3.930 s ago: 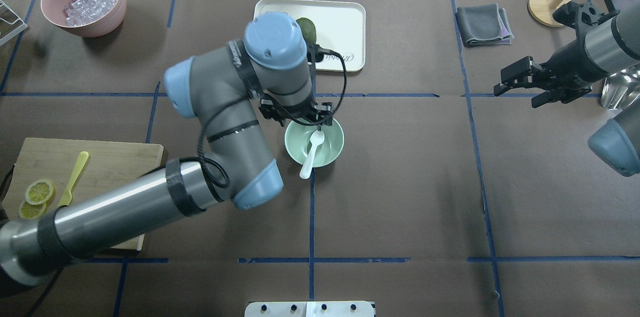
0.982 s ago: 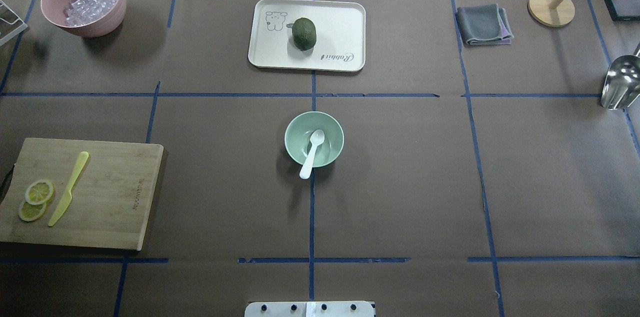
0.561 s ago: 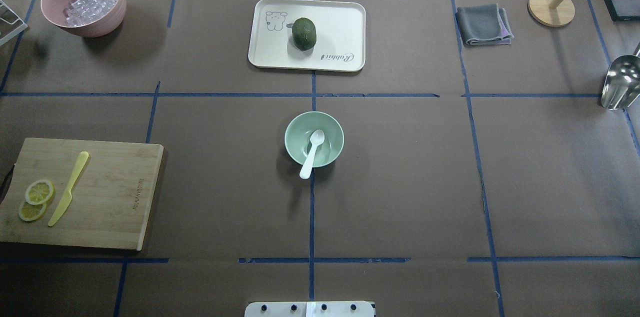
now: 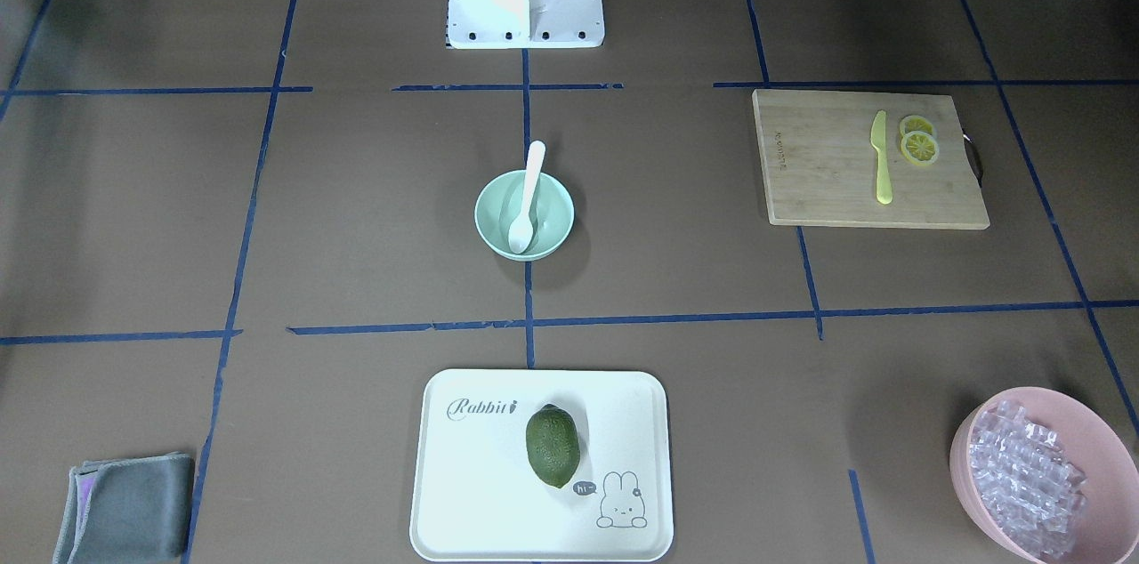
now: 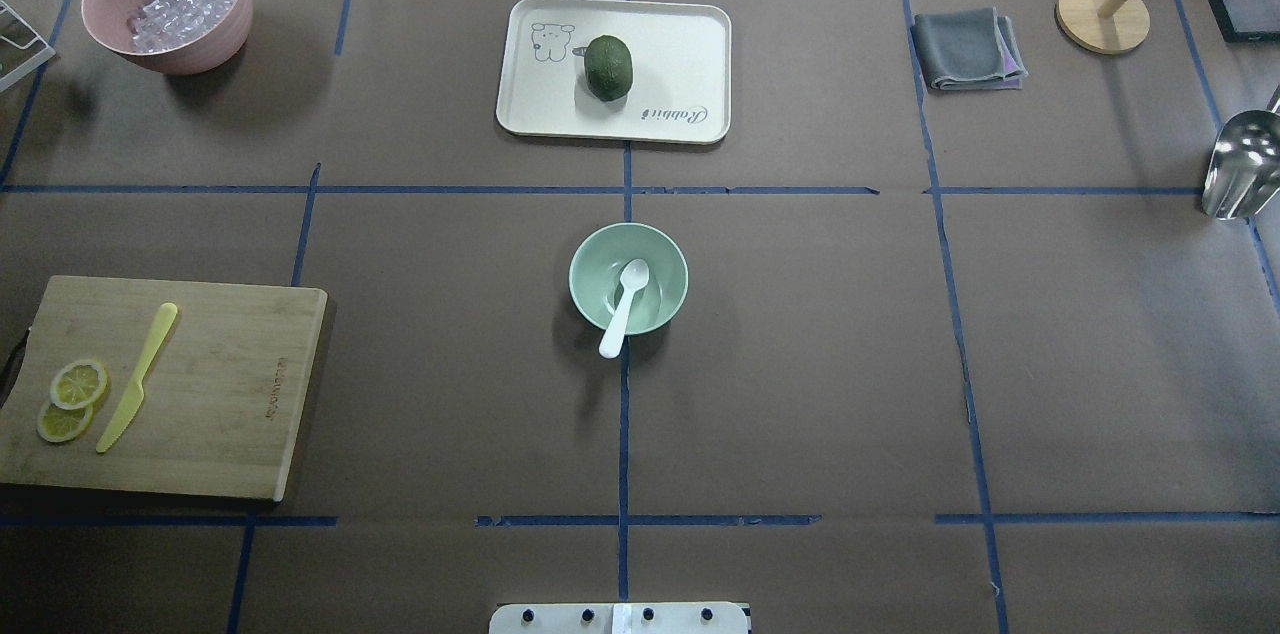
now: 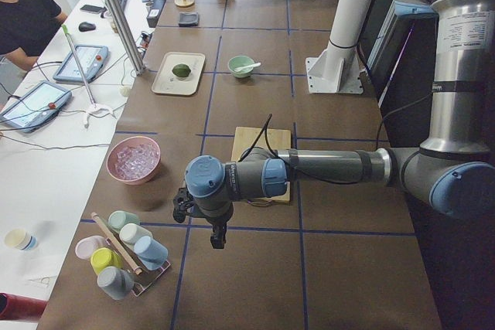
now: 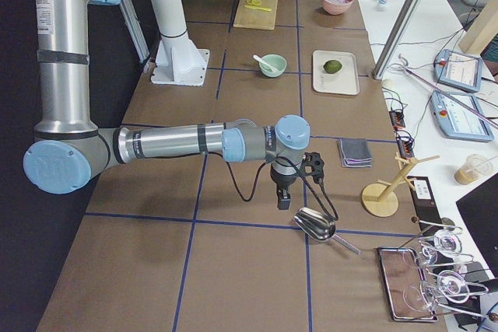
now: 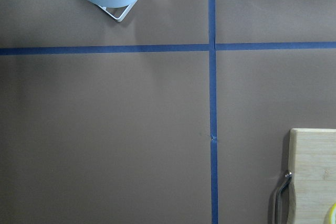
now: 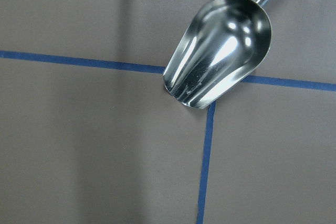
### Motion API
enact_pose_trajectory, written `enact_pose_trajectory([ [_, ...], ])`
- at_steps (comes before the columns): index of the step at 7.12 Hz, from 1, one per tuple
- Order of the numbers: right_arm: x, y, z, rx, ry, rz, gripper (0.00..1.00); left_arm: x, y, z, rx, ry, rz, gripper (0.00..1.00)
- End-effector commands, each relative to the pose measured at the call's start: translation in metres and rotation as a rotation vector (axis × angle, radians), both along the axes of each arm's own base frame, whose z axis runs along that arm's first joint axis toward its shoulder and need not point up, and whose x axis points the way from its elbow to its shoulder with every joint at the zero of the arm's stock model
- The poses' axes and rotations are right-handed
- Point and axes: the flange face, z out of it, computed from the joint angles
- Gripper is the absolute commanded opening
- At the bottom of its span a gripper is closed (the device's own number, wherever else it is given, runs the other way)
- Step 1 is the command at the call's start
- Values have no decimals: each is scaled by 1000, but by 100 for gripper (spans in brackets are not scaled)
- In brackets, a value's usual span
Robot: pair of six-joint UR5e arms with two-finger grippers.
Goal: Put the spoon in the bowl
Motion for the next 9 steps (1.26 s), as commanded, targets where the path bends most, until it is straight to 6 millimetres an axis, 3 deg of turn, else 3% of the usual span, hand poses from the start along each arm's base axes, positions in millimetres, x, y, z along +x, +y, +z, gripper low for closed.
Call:
enact_pose_trajectory([
  [1,-3,-2,4,-10,5,2,100,6,6,3,6,2,23,100],
  [2,-4,-4,2,-5,3,1,100,16,3,0,12,2,46,100],
  [5,-7,-4,-1,-14,-42,-1,100,17,3,-14,32,1,48,100],
  [9,-7,1,2,-22,-53,-2,100,19,10,-7,20,2,51,100],
])
